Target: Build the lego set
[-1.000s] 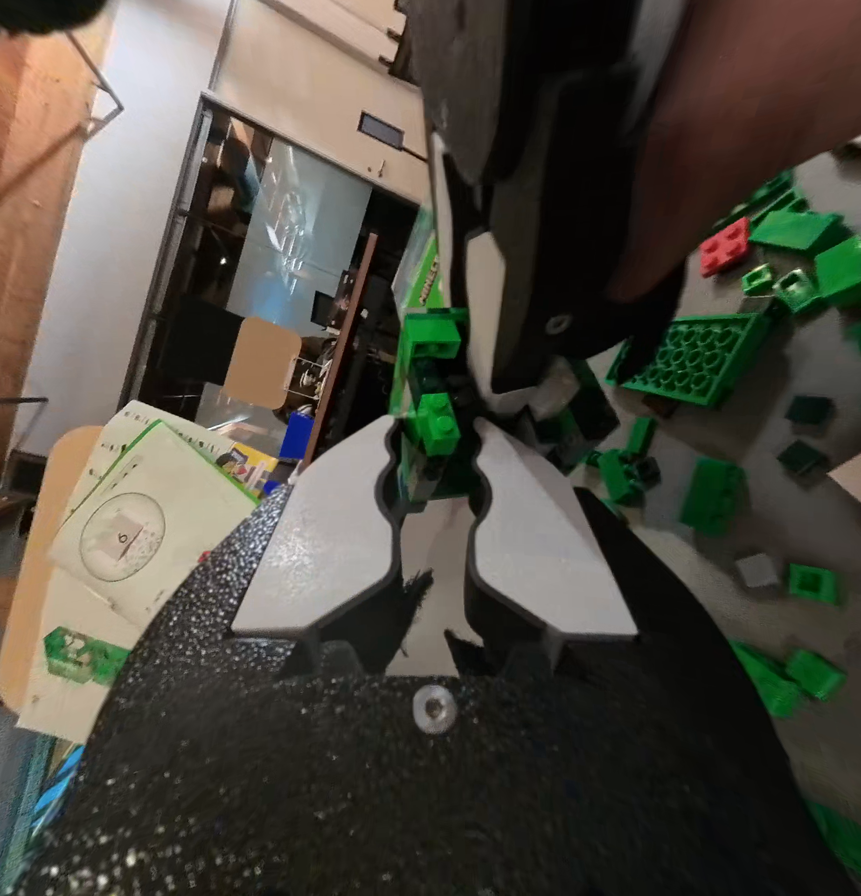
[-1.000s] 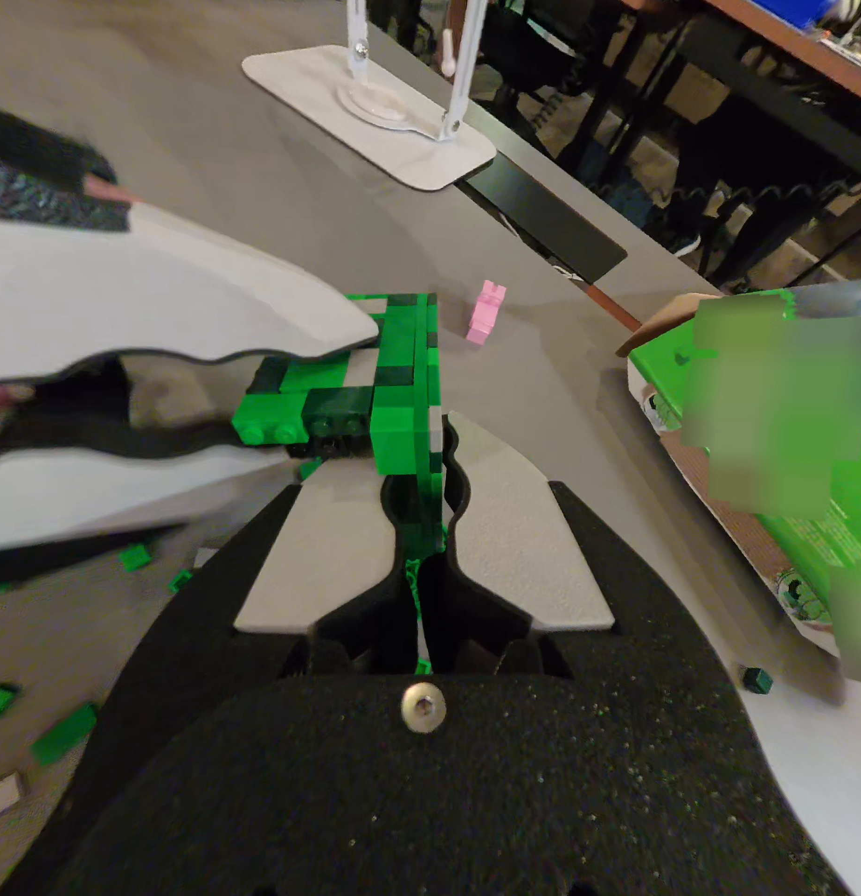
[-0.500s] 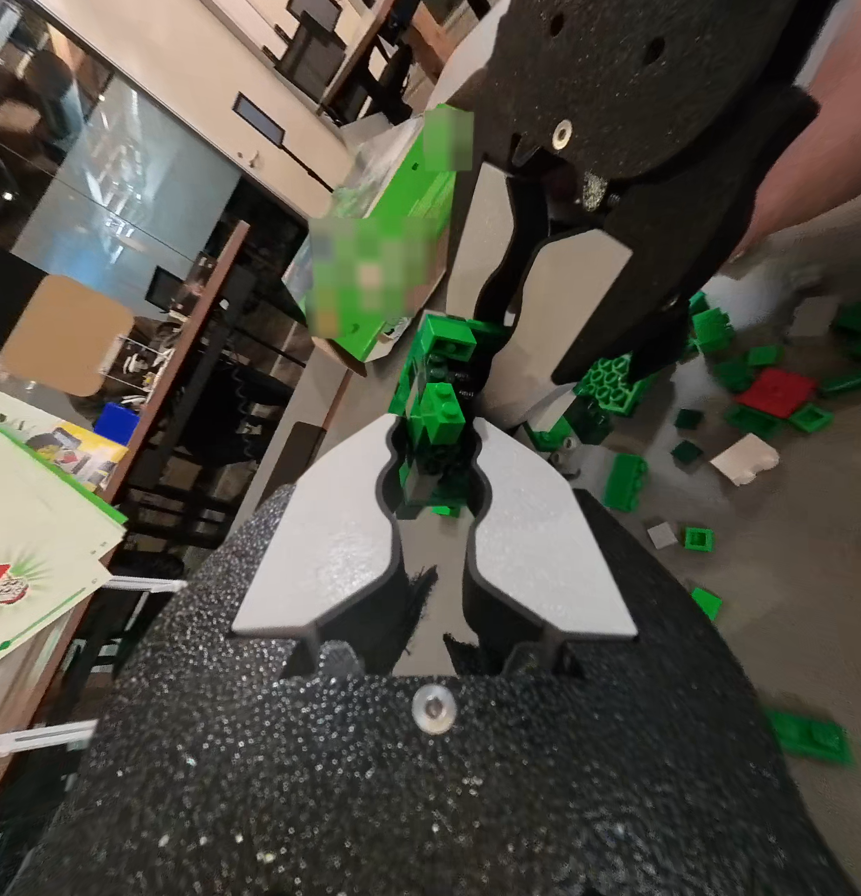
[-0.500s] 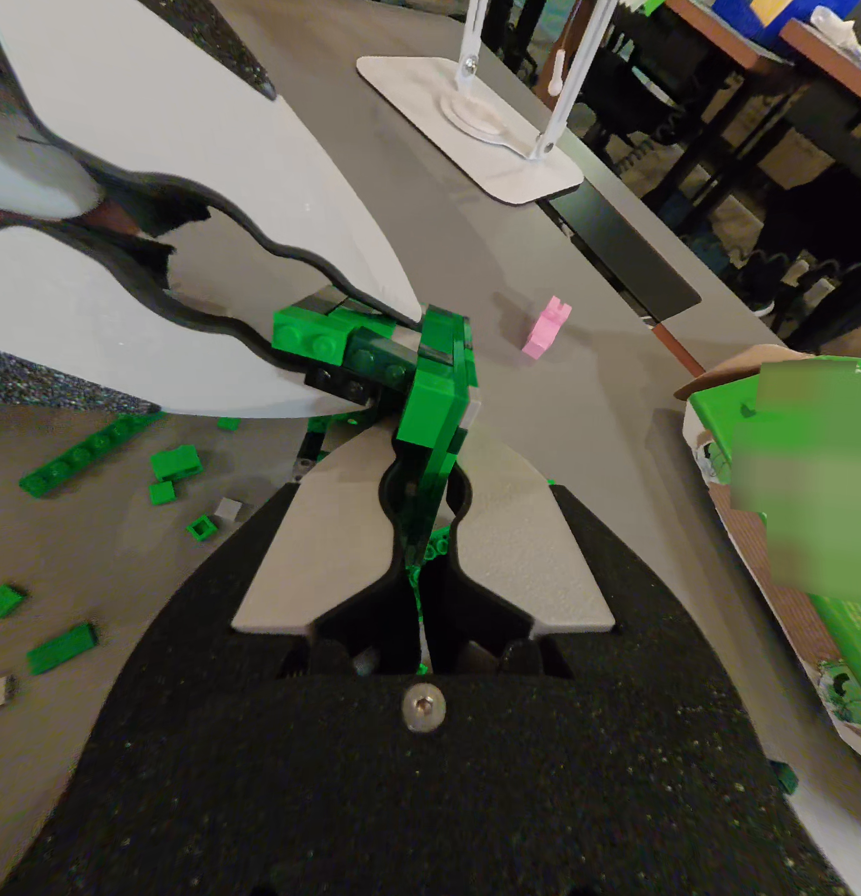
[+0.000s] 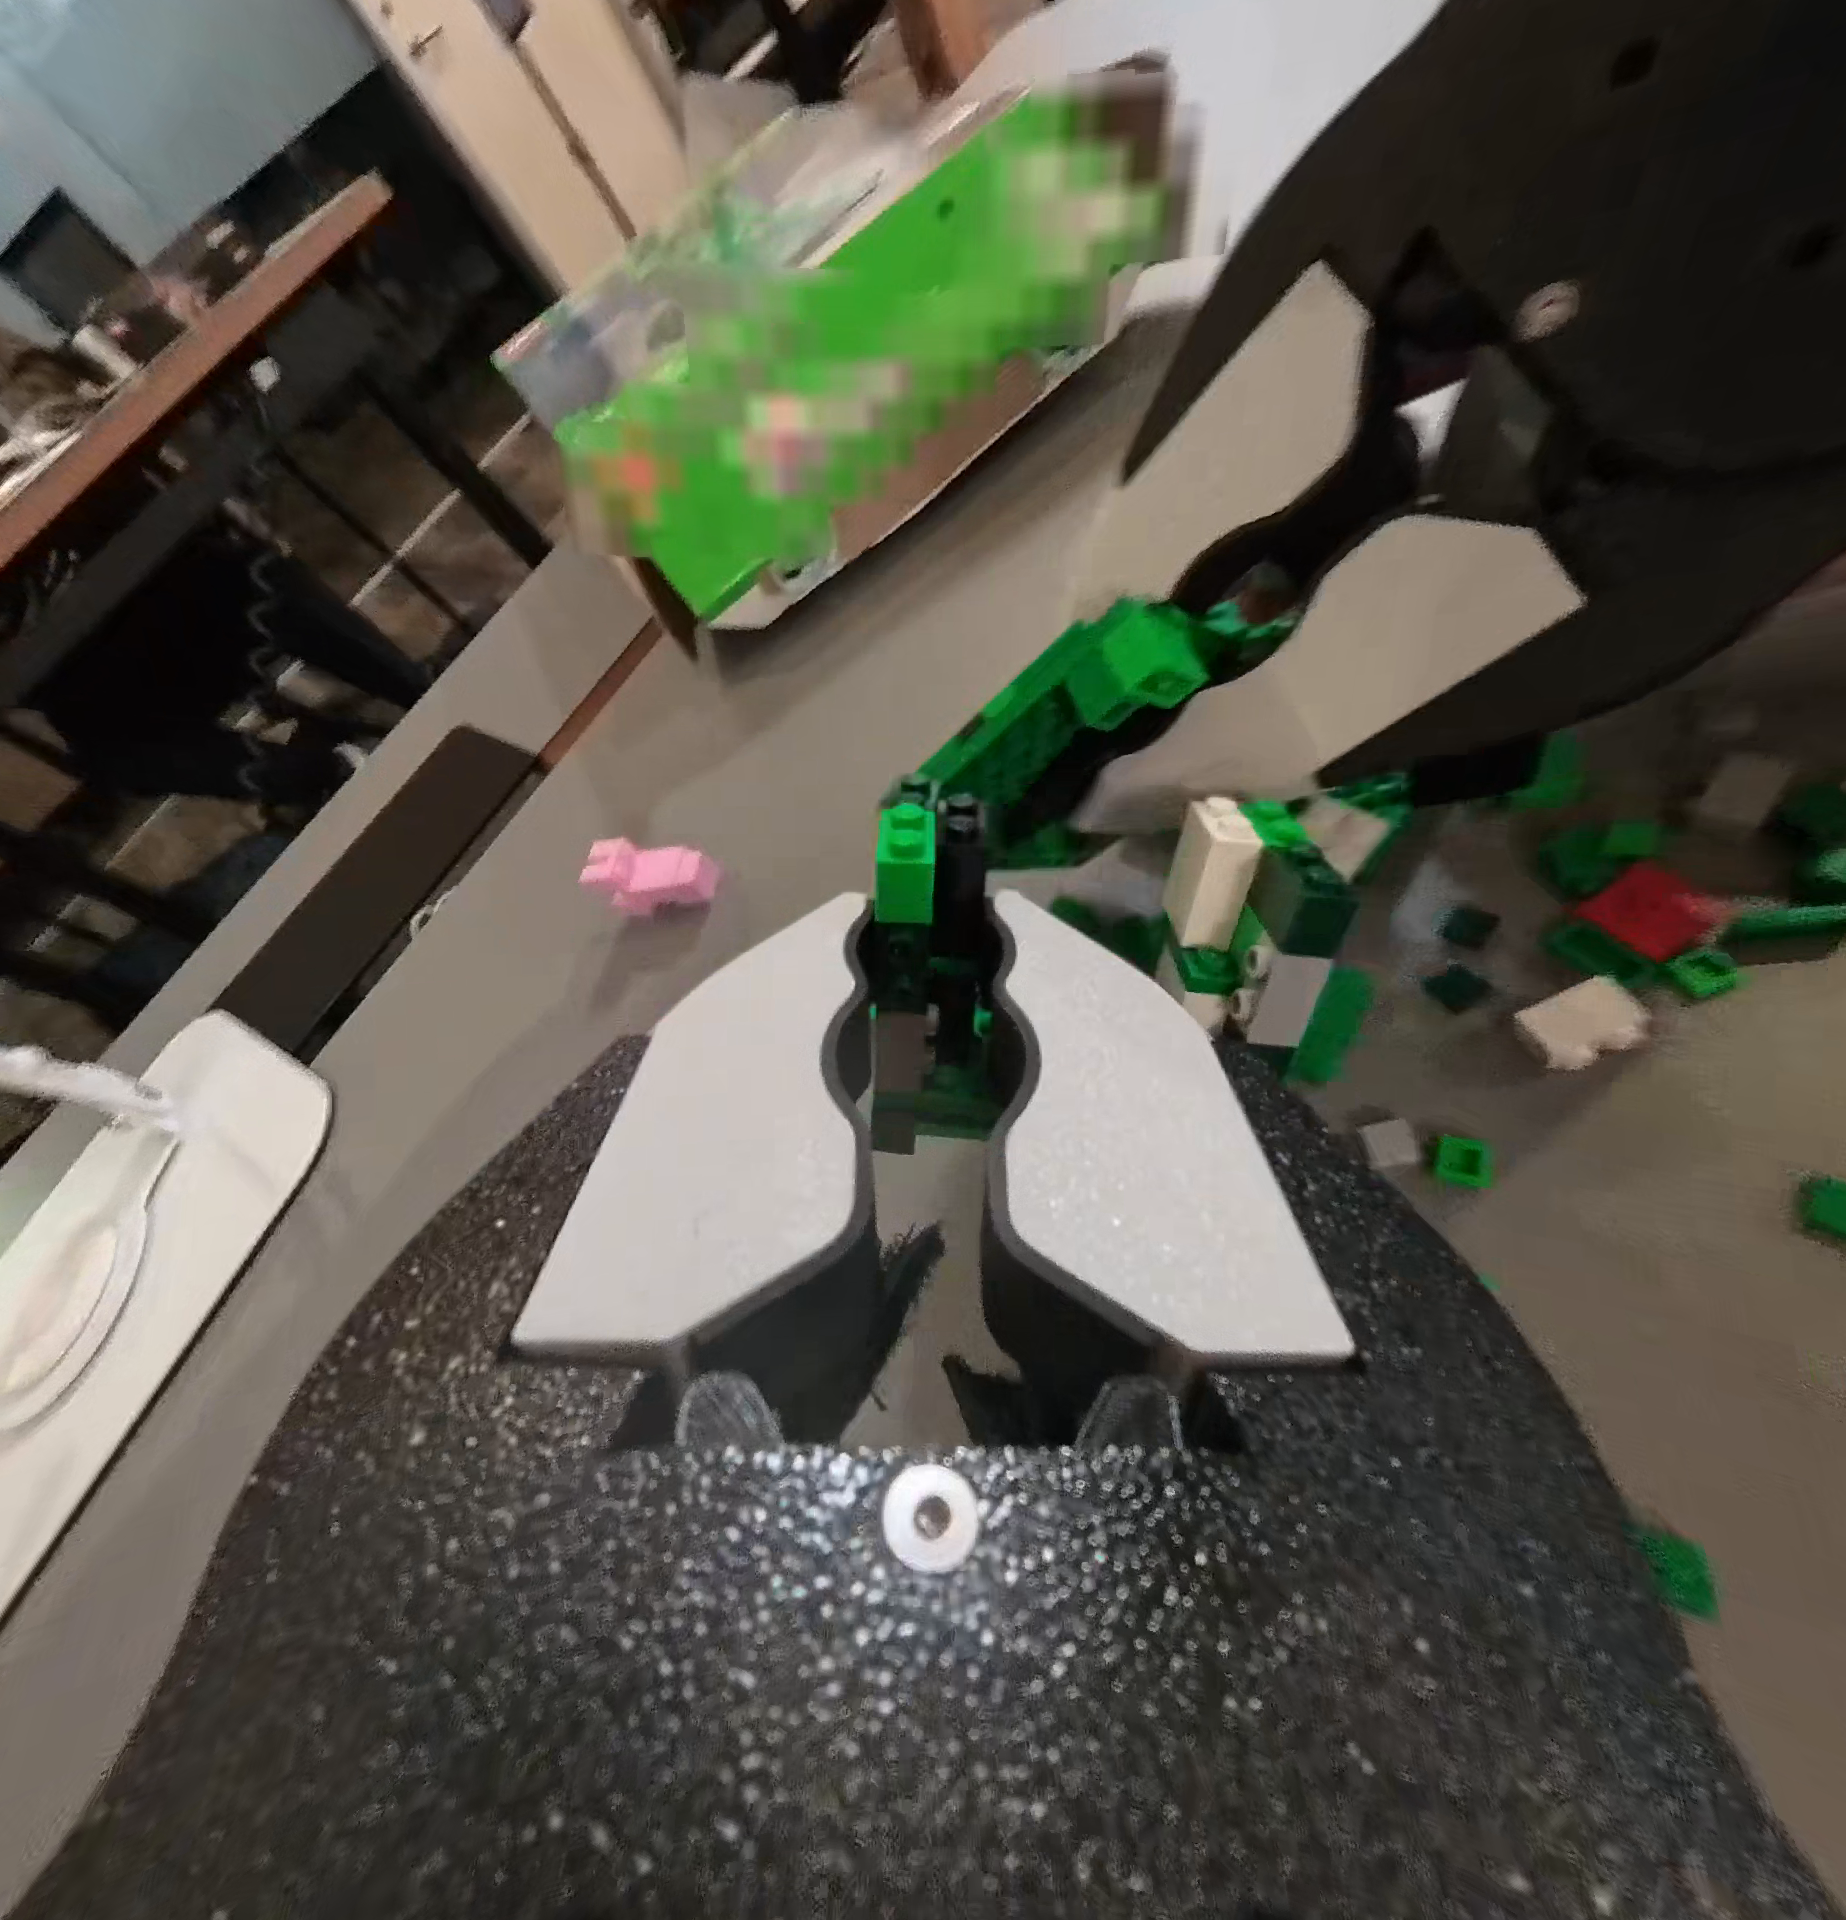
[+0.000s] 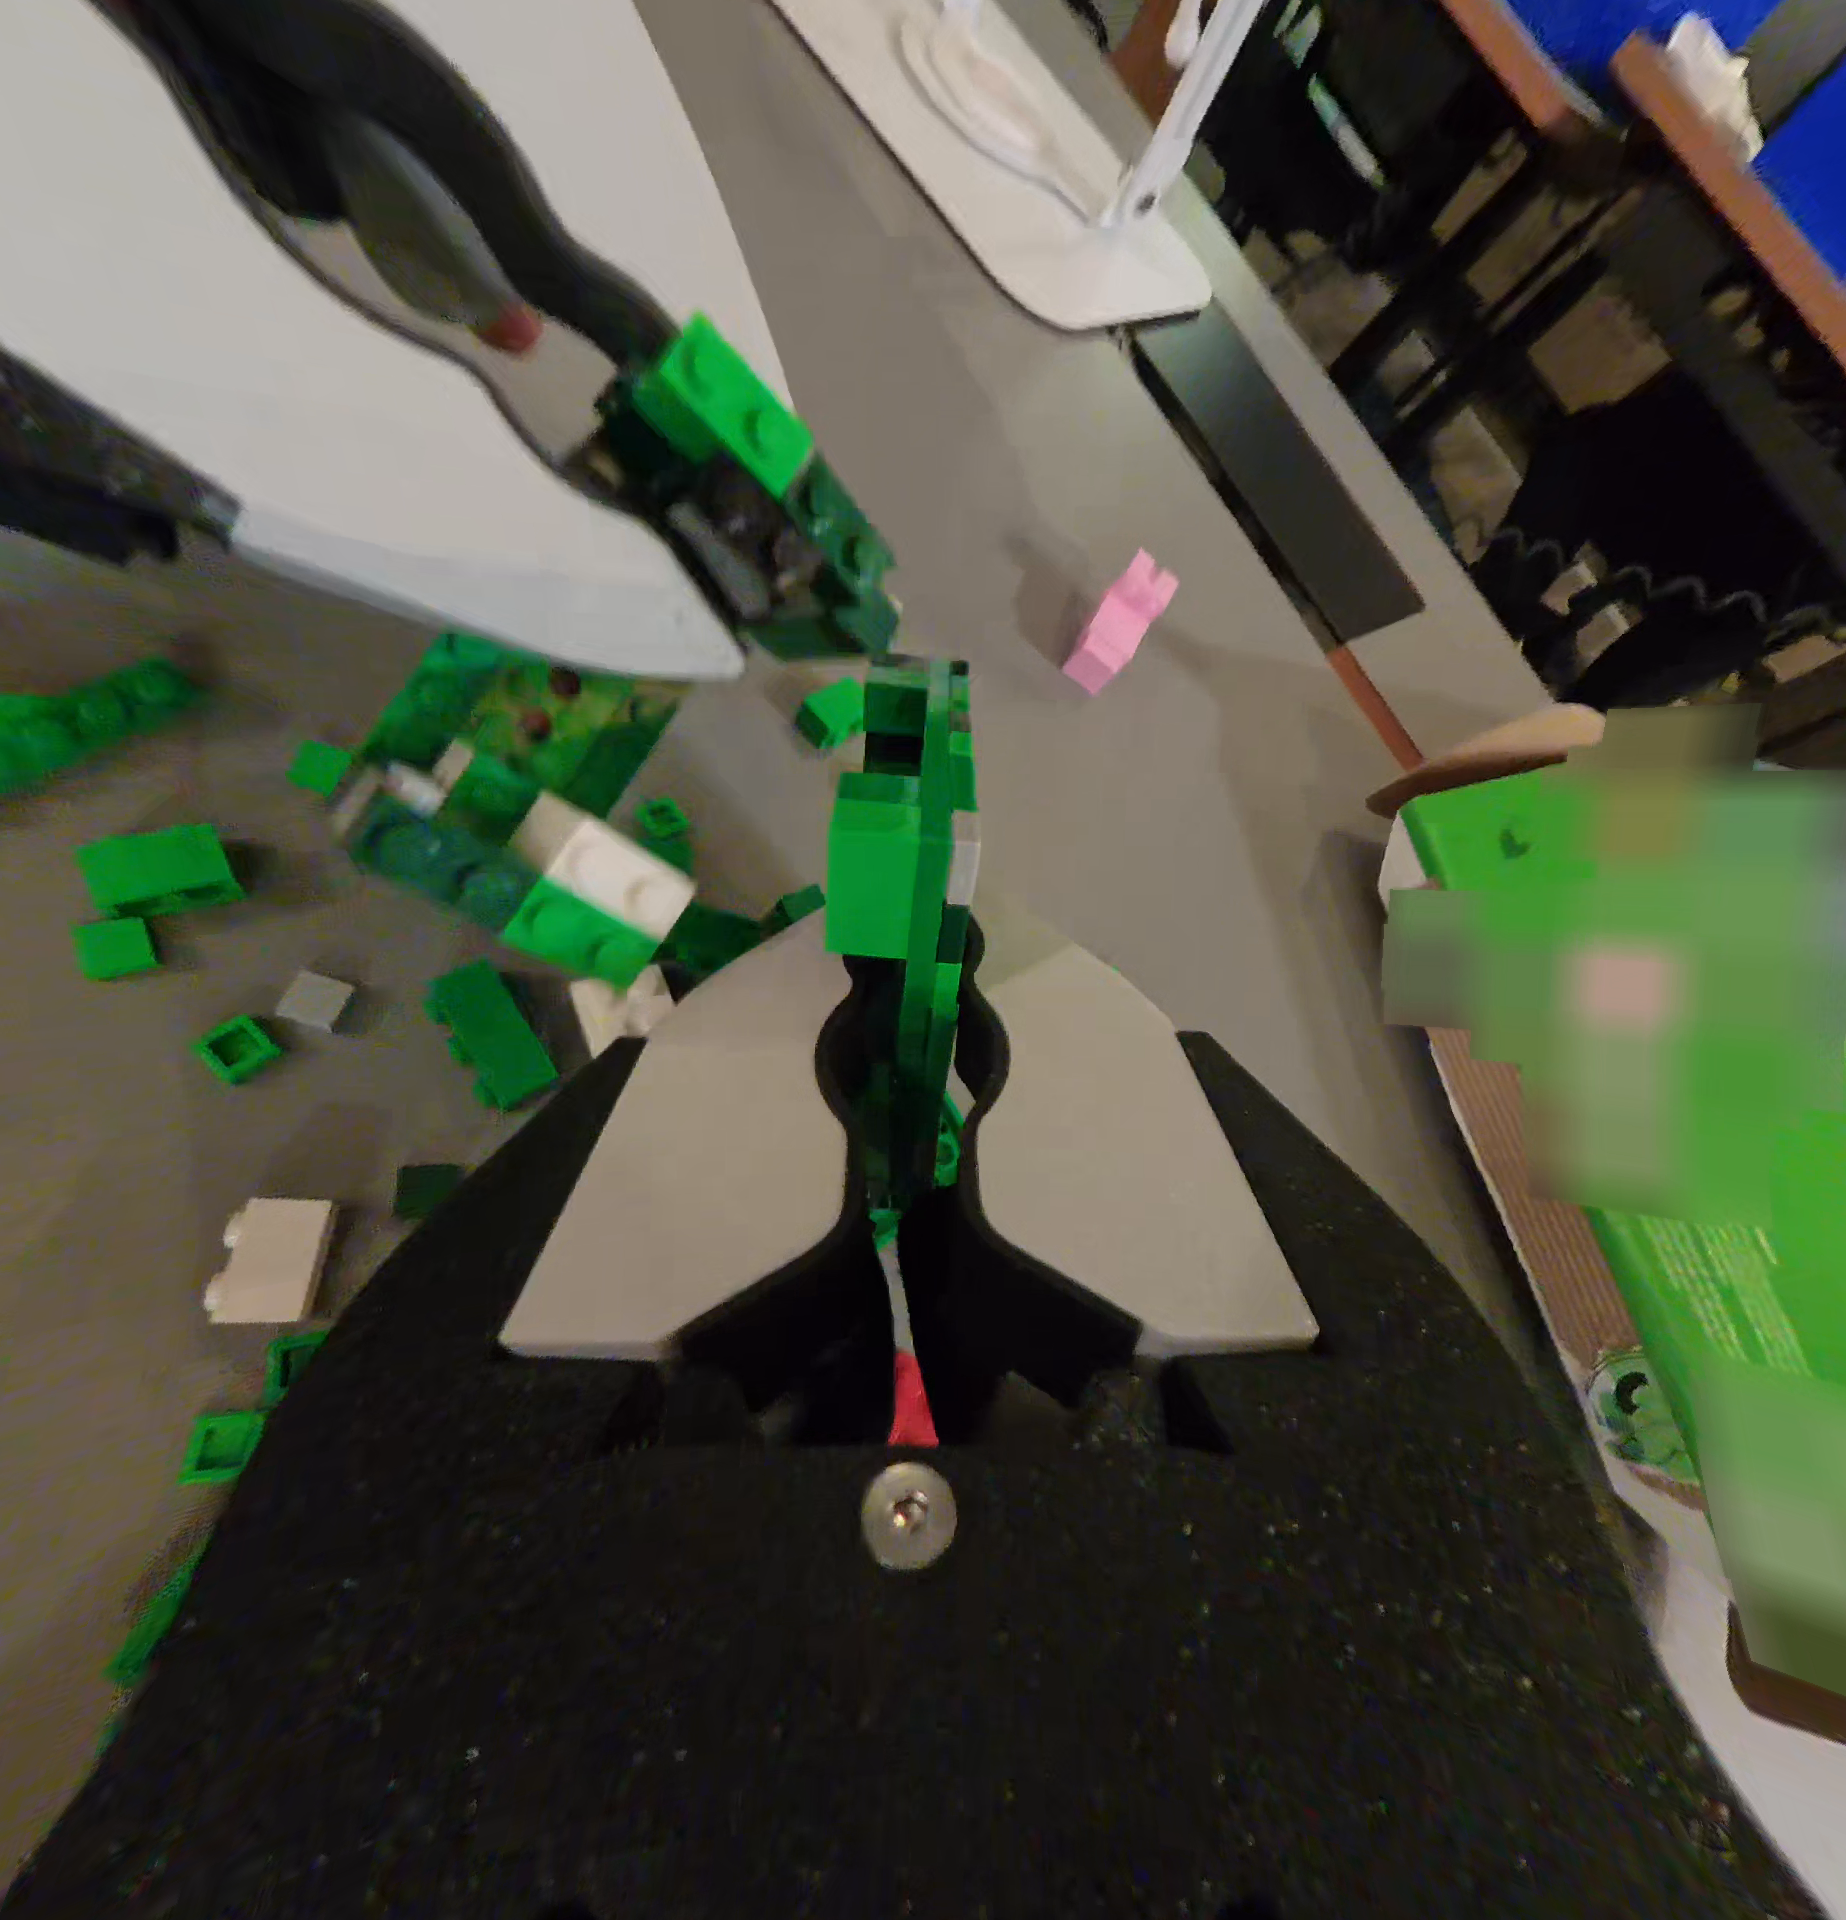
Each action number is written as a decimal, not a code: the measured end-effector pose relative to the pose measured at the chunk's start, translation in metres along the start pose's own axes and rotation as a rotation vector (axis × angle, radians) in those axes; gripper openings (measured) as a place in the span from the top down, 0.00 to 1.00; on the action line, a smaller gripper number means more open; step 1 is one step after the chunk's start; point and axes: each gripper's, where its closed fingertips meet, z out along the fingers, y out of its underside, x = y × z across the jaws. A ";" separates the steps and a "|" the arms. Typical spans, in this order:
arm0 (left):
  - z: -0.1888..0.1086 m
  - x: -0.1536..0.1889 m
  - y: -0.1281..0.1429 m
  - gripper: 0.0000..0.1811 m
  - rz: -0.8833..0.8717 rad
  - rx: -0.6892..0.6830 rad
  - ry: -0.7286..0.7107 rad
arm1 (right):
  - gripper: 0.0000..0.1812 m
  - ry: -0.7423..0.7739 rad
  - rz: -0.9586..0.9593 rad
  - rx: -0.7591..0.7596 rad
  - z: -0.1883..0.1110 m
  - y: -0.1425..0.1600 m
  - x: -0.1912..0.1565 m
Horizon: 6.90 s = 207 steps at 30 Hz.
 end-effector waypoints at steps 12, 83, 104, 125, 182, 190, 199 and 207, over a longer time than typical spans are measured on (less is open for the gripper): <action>-0.032 -0.056 0.072 0.91 -0.338 -0.391 -0.200 | 0.94 -0.166 0.301 0.144 -0.013 -0.027 -0.010; -0.066 0.068 -0.036 0.89 -0.439 0.319 0.943 | 0.91 -0.929 0.347 0.521 -0.078 -0.057 -0.067; -0.050 0.064 -0.050 0.90 -0.423 0.368 0.835 | 0.91 -0.919 0.487 0.707 -0.087 -0.075 -0.043; -0.017 0.035 -0.022 0.87 -0.506 0.227 0.572 | 0.91 -0.623 0.427 0.567 -0.046 -0.058 -0.027; -0.008 0.030 -0.002 0.86 -0.642 0.041 0.533 | 0.91 -0.387 0.519 0.548 -0.035 -0.049 0.005; -0.019 0.033 -0.025 0.73 -0.499 0.192 0.535 | 0.91 -0.701 0.508 0.508 -0.048 -0.055 -0.031; -0.022 0.028 -0.038 0.90 -0.430 0.291 0.474 | 0.85 -0.495 0.518 0.553 -0.044 -0.061 -0.009; -0.027 -0.026 -0.045 0.90 -0.569 0.515 0.081 | 0.80 -0.256 0.787 0.457 -0.018 -0.050 0.003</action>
